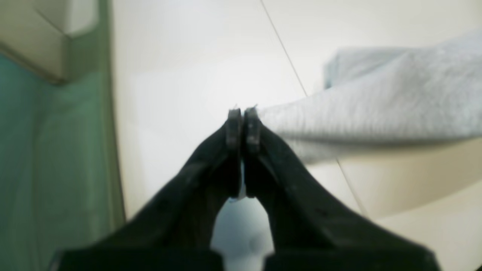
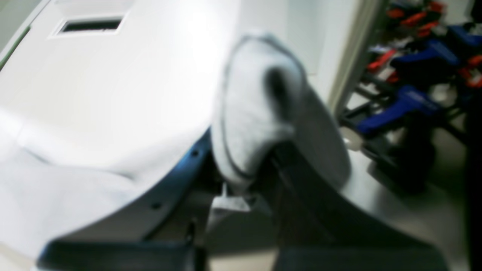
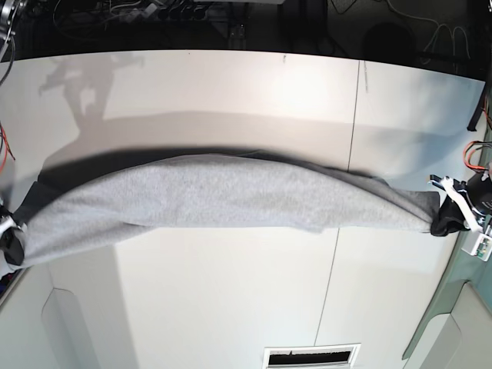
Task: Layout the t-shirt on the table in an organized manner, then fold the t-shirt properly
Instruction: 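Swing the stretched shirt up and lay it flat across the table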
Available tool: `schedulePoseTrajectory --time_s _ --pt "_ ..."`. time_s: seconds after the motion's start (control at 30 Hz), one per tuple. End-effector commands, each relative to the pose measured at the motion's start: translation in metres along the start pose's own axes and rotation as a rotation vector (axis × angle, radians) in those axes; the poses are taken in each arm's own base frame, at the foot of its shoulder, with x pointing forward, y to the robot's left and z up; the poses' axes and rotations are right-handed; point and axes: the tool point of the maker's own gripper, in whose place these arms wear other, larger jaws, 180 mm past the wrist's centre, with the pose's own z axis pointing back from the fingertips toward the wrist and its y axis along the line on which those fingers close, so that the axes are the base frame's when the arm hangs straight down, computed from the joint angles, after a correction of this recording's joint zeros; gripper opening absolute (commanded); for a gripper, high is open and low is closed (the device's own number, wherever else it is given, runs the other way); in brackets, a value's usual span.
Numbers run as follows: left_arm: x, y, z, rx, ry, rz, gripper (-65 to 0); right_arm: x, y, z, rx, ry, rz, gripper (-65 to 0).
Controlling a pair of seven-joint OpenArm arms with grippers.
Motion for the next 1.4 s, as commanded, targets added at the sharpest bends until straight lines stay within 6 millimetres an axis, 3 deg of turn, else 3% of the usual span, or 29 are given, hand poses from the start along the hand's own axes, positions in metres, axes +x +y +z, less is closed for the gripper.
schedulePoseTrajectory --time_s 0.0,0.07,0.1,0.17,0.2,0.23,0.33,0.4,0.57,0.67,0.77,0.9,1.07,1.37 --pt "0.008 0.005 -0.003 0.008 -0.020 -0.011 -65.0 0.026 -0.004 -0.007 -0.001 -0.055 -0.001 -65.0" --pt "-0.014 -0.006 -0.018 -0.020 0.042 0.006 -65.0 0.009 -0.004 -0.029 0.016 0.020 -0.038 -65.0" --pt "-0.026 -0.012 -0.023 -0.034 0.069 0.018 -65.0 -0.002 -0.004 -0.038 0.025 0.060 -0.054 -59.0" --pt "-0.045 -0.023 -0.032 -0.052 0.108 0.036 -65.0 -0.029 -0.002 -0.049 0.037 0.137 -0.081 -36.4" --pt "-0.053 -0.025 -0.035 -0.053 0.124 0.045 -65.0 -0.039 0.000 -0.051 0.042 0.158 -0.092 -28.7" --pt "-0.057 -0.028 -0.038 -0.053 0.129 0.059 -65.0 -0.048 0.003 -0.053 0.046 0.174 -0.106 -25.2" --pt "-0.062 -0.030 -0.042 -0.050 0.125 0.069 -65.0 -0.062 0.012 -0.054 0.065 0.180 -0.156 -24.9" --pt "-0.062 -0.030 -0.042 -0.051 0.125 0.072 -65.0 -0.062 0.015 -0.051 0.076 0.151 -0.200 -25.0" --pt "-0.069 -0.030 -0.041 -0.049 0.161 0.072 -65.0 -0.068 0.005 -0.025 0.050 0.129 -0.247 -25.1" --pt "-0.073 -0.031 -0.040 -0.051 0.184 0.072 -53.3 -0.089 -0.004 -0.008 0.017 0.154 -0.263 -25.1" --pt "-0.073 -0.032 -0.040 -0.059 0.184 0.086 -41.8 -0.128 -0.003 0.005 0.003 0.224 -0.289 -25.1" --pt "-0.068 -0.038 -0.040 -0.086 0.164 0.126 -38.8 -0.162 0.005 0.014 -0.013 0.215 -0.331 -25.1" --pt "-0.053 -0.043 -0.038 -0.105 0.124 0.131 -38.8 -0.176 0.010 0.003 -0.066 0.199 -0.298 -25.1" --pt "-0.048 -0.046 -0.035 -0.111 0.132 0.111 -38.8 -0.179 0.028 -0.047 -0.048 0.230 -0.321 -25.2"
